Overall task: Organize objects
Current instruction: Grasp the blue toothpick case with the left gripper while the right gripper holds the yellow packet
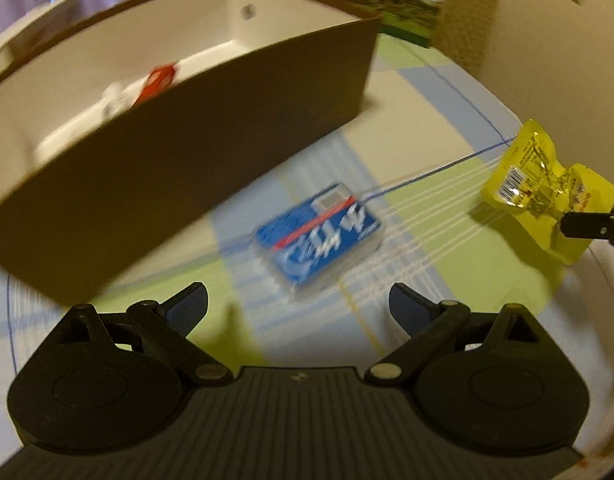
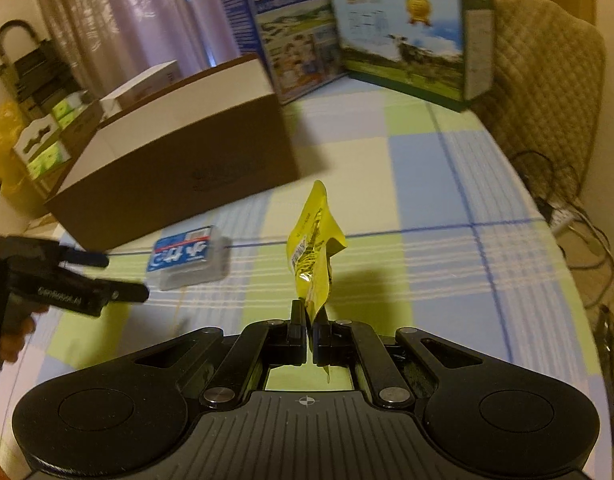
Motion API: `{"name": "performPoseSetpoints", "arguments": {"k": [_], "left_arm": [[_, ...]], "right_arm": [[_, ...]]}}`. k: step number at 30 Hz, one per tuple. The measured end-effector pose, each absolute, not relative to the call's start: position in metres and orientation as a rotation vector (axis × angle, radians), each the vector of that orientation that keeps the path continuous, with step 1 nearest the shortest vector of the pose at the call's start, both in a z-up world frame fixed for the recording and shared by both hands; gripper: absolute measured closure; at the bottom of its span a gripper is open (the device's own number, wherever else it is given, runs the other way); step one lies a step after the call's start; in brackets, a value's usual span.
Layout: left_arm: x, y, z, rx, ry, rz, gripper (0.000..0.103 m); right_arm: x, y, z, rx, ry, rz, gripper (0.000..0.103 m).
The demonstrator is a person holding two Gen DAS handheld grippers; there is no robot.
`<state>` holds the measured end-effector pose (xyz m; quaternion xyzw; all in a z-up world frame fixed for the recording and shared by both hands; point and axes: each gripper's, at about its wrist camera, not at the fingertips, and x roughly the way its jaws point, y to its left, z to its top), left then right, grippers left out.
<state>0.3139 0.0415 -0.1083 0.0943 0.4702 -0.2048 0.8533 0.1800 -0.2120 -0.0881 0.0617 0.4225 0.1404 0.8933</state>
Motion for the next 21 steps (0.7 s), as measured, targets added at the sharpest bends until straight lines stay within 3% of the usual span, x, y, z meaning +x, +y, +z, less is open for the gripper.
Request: {"name": "performPoseSetpoints", "arguments": {"k": [13, 19, 21], "left_arm": [[0.361, -0.003, -0.131, 0.374, 0.951, -0.568, 0.008], [0.364, -0.010, -0.142, 0.373, 0.983, -0.577, 0.013], [0.360, -0.011, -0.143, 0.365, 0.989, -0.586, 0.020]], "right_arm": [[0.167, -0.253, -0.087, 0.179, 0.888, 0.160, 0.103], [0.166, -0.257, -0.088, 0.188, 0.892, 0.149, 0.103], [0.166, -0.257, -0.088, 0.187, 0.891, 0.149, 0.103]]}}
